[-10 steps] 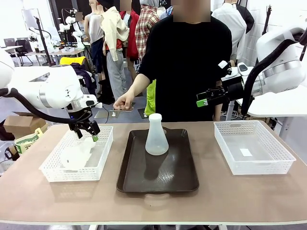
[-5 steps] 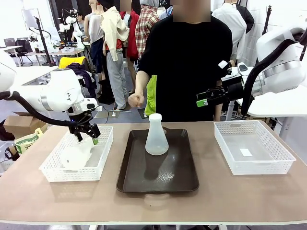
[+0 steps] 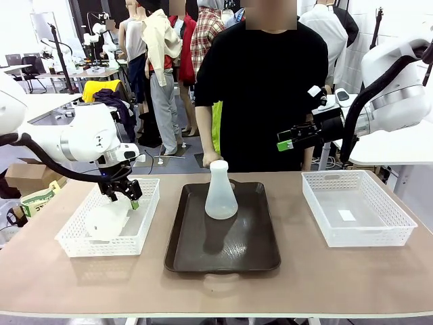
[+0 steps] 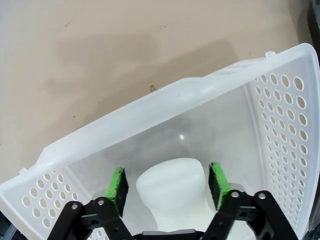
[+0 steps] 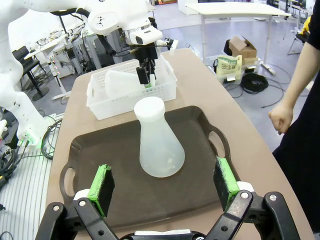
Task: Prepare the laboratory tools.
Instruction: Pick up the Big flask that the person points to.
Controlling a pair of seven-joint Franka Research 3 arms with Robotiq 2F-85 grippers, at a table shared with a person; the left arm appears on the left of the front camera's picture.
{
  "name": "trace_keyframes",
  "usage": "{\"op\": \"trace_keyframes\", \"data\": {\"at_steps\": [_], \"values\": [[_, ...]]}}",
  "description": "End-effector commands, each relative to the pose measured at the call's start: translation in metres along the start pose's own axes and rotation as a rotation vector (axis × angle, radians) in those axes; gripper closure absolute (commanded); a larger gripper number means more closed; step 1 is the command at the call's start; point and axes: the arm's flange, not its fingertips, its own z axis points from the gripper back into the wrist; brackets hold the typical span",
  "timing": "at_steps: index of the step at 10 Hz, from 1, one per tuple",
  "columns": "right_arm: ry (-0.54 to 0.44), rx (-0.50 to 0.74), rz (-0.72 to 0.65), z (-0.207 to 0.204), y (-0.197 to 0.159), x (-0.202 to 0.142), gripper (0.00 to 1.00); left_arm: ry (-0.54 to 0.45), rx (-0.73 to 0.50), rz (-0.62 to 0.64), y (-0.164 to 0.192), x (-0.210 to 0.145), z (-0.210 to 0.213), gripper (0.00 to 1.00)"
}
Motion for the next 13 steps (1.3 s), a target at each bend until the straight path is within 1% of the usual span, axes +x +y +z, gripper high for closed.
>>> {"op": "trace_keyframes", "data": {"at_steps": [1, 3, 4, 6, 7, 8, 13], "values": [[0.004, 0.002, -0.005, 0.0, 0.0, 0.0, 0.0, -0.005, 0.048, 0.013, -0.005, 0.0, -0.002, 0.58], [0.004, 0.002, -0.005, 0.0, 0.0, 0.0, 0.0, 0.003, 0.064, 0.015, -0.009, -0.001, -0.002, 0.93], [0.004, 0.002, -0.005, 0.0, 0.0, 0.0, 0.0, 0.002, 0.078, 0.012, -0.012, -0.003, -0.002, 1.0], [0.004, 0.002, -0.005, 0.0, 0.0, 0.0, 0.0, -0.002, 0.08, 0.017, -0.014, -0.004, -0.002, 1.0], [0.004, 0.002, -0.005, 0.0, 0.0, 0.0, 0.0, 0.02, 0.046, 0.056, -0.015, -0.007, -0.002, 1.0], [0.004, 0.002, -0.005, 0.0, 0.0, 0.0, 0.0, 0.012, 0.042, 0.003, -0.012, 0.001, -0.003, 1.0], [0.004, 0.002, -0.005, 0.0, 0.0, 0.0, 0.0, 0.014, 0.041, 0.014, -0.014, 0.0, -0.003, 1.0]]}}
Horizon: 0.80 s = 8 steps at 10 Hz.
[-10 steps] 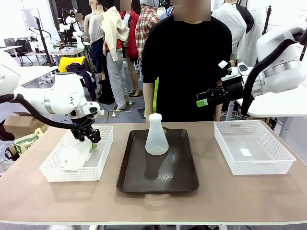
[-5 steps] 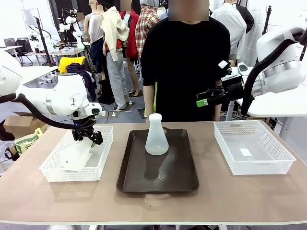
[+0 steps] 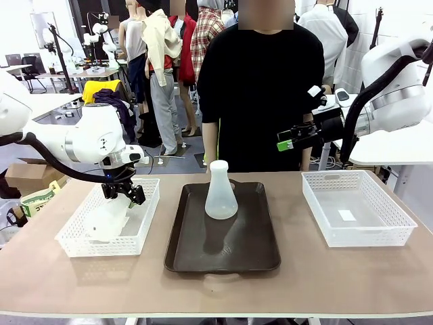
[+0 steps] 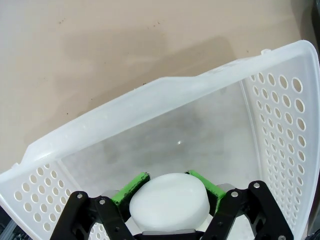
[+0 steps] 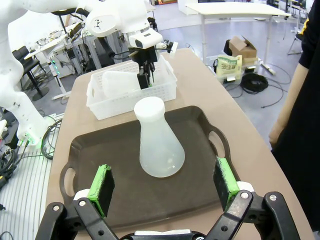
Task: Prepare the laboratory tools.
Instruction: Pick up the Big flask that the person points to.
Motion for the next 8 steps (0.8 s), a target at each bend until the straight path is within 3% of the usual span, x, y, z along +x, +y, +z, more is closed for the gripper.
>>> {"op": "trace_keyframes", "data": {"at_steps": [1, 3, 8], "values": [[0.004, 0.002, -0.005, 0.0, 0.0, 0.0, 0.0, 0.016, -0.011, -0.028, -0.007, -0.003, 0.009, 1.0], [0.004, 0.002, -0.005, 0.0, 0.0, 0.0, 0.0, 0.02, 0.001, -0.031, -0.012, -0.003, 0.016, 0.94], [0.004, 0.002, -0.005, 0.0, 0.0, 0.0, 0.0, 0.004, 0.014, -0.039, -0.011, -0.004, 0.025, 0.0]]}}
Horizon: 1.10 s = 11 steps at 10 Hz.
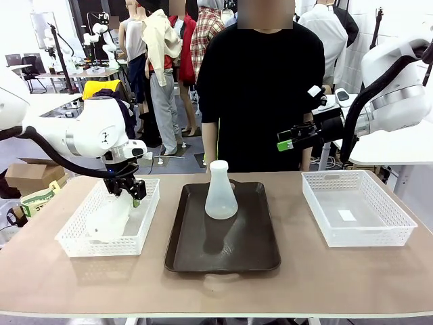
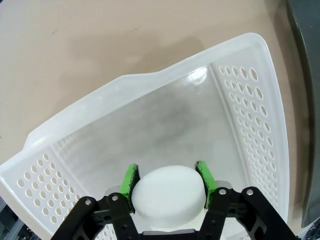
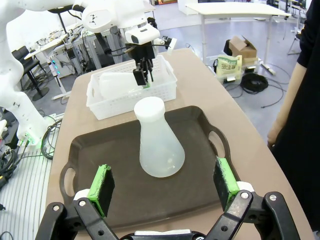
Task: Prepare the laboratory tools.
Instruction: Pick up the Big flask that the person points to.
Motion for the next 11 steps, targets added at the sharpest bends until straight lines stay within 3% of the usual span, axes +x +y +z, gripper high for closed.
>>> {"op": "trace_keyframes", "data": {"at_steps": [1, 7, 8, 9, 11], "values": [[0.004, 0.002, -0.005, -0.0002, 0.0, 0.0003, 0.0, 0.004, 0.015, -0.004, 0.0042, -0.005, 0.0063, 0.0], [0.004, 0.002, -0.005, -0.0002, 0.0, 0.0003, 0.0, -0.017, 0.017, 0.002, 0.0085, -0.0048, 0.0075, 0.0], [0.004, 0.002, -0.005, -0.0002, 0.0, 0.0003, 0.0, -0.009, 0.018, -0.01, 0.0095, -0.0031, 0.0063, 0.06], [0.004, 0.002, -0.005, -0.0002, 0.0, 0.0003, 0.0, -0.002, 0.011, -0.012, 0.0104, -0.0022, 0.0053, 0.19], [0.004, 0.002, -0.005, -0.0002, 0.0, 0.0003, 0.0, 0.003, 0.012, -0.018, 0.0112, -0.002, 0.0045, 0.55]]}}
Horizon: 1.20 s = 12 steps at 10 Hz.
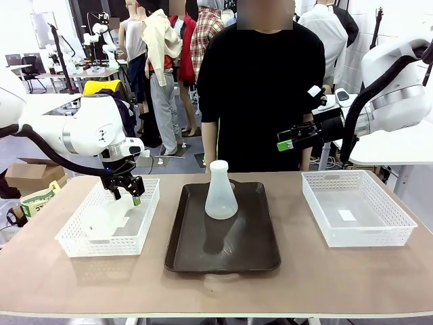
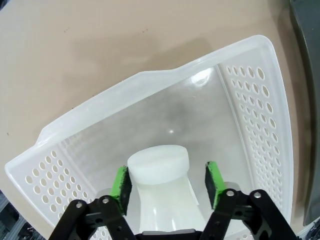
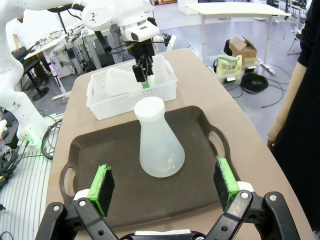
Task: Prepare the laboratory tools.
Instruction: Pick up the Big flask that the person points to.
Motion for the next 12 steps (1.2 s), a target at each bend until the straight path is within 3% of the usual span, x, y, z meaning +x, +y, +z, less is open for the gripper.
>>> {"op": "trace_keyframes", "data": {"at_steps": [1, 2, 3, 12], "values": [[0.004, 0.002, -0.005, -0.0002, 0.0, 0.0003, 0.0, 0.013, 0.007, -0.022, 0.0047, -0.0006, 0.0002, 0.75], [0.004, 0.002, -0.005, -0.0002, 0.0, 0.0003, 0.0, 0.014, 0.009, -0.019, 0.005, -0.0003, 0.0002, 0.94], [0.004, 0.002, -0.005, -0.0002, 0.0, 0.0003, 0.0, 0.013, 0.011, -0.017, 0.0059, -0.0002, -0.0003, 1.0], [0.004, 0.002, -0.005, -0.0002, 0.0, 0.0003, 0.0, 0.034, 0.014, 0.01, 0.012, 0.0005, -0.0088, 1.0]]}}
